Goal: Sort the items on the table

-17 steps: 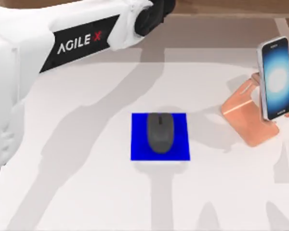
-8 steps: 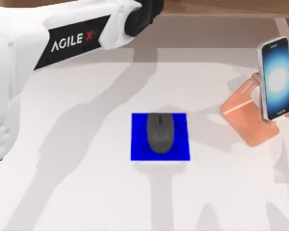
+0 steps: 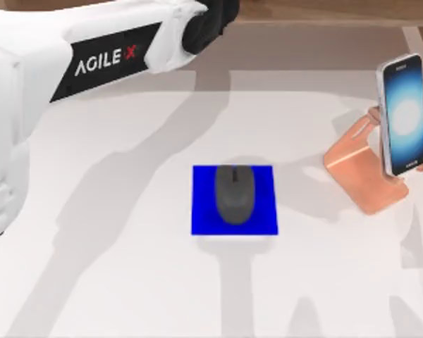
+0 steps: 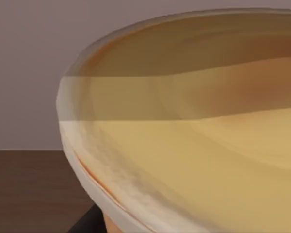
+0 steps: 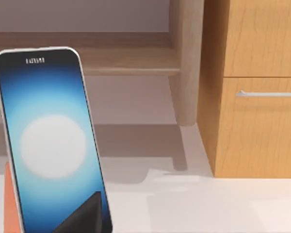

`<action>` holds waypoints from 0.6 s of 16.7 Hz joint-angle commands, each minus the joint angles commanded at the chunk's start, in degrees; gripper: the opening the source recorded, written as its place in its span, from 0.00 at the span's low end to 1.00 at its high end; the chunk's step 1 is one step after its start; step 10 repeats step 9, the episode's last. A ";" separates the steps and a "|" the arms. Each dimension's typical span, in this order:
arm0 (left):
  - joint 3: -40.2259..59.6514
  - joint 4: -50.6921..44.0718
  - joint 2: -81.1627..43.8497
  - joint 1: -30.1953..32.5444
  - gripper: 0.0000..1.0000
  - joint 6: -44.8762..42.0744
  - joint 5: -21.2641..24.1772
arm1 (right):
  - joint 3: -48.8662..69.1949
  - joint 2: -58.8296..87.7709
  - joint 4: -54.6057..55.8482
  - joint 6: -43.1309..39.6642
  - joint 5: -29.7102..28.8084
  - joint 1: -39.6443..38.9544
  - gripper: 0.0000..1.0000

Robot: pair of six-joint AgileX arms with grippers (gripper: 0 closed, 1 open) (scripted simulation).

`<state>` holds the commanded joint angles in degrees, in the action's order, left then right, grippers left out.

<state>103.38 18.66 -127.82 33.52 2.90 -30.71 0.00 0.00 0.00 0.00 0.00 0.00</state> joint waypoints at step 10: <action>0.00 0.00 0.00 0.00 1.00 0.00 0.00 | 0.00 0.00 0.00 0.00 0.00 0.00 1.00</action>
